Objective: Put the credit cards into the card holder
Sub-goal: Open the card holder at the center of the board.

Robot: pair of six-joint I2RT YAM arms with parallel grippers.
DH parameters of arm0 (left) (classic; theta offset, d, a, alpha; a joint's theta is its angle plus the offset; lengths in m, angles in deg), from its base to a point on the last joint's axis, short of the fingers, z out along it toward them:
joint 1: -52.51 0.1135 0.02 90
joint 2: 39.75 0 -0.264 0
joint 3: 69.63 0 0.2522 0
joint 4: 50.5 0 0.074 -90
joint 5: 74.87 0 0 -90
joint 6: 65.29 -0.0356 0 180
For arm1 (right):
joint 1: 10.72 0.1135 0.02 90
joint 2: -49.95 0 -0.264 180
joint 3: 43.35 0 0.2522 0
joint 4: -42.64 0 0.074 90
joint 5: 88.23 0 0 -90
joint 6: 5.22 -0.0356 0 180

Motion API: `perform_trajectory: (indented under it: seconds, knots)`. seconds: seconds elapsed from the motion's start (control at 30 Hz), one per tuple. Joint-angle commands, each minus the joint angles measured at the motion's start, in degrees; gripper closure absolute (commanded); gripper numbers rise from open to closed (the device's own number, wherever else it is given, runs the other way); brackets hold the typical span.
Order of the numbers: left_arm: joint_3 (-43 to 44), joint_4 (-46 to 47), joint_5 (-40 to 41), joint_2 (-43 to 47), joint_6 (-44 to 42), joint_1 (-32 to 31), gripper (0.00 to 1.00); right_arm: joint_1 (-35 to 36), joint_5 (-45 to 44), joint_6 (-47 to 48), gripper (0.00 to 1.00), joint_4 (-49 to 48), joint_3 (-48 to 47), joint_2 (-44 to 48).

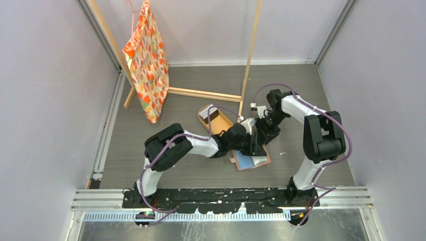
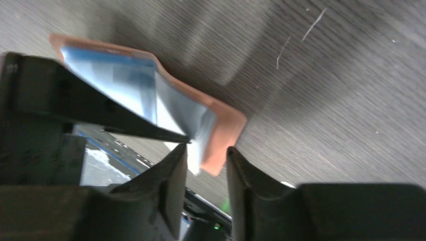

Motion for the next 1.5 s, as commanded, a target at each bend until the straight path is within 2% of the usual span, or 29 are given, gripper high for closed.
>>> perform_trajectory:
  seconds: [0.0,0.1,0.3,0.47,0.53,0.67,0.83,0.97,1.1,1.3,1.37,1.47]
  knots:
    - [0.49,5.47,-1.46,-1.45,1.8,0.24,0.55,-1.73,2.92,-0.98,0.56,0.43,-2.37,4.52]
    - [-0.73,5.82,-0.69,-1.36,1.86,0.24,0.54,-4.56,5.22,-1.49,0.48,-0.44,-1.77,8.47]
    - [-4.08,10.39,0.68,-0.24,2.38,0.45,0.53,-6.88,7.96,-1.04,0.48,0.21,-1.27,7.86]
    - [-5.18,11.94,1.06,0.34,2.5,0.55,0.53,-6.05,9.9,0.64,0.69,2.68,-1.88,2.61]
    - [-5.05,12.05,0.87,0.29,2.5,0.62,0.53,-4.97,10.1,0.89,0.75,3.34,-2.2,0.96]
    - [-5.17,12.5,0.57,0.24,2.58,0.76,0.53,-2.79,7.9,-0.1,0.79,2.54,-2.58,-1.84]
    - [-5.92,13.47,0.26,1.5,2.36,0.96,0.53,0.64,0.76,-1.26,0.8,0.71,-1.94,-5.97]
    - [-8.72,13.1,1.1,6.21,0.6,1.08,0.52,2.18,-4.58,-1.87,0.81,-0.86,-1.54,-9.38]
    - [-13.57,8.53,4.43,15.87,-3.48,1.01,0.5,3.08,-5.52,-2.04,0.81,-1.07,-1.53,-10.11]
    - [-25.07,-2.91,15.35,31.11,-4.4,0.11,0.33,3.23,-4.32,-1.88,0.8,-0.93,-1.59,-8.94]
    - [-27.3,-5.88,16.47,33.33,-2.76,0.11,0.27,3.29,-3.69,-1.76,0.8,-0.74,-1.69,-8.3]
    - [-29.85,-4.7,15.92,33.56,0.57,0.11,0.25,3.21,-3.1,-1.61,0.8,-0.75,-1.68,-7.76]
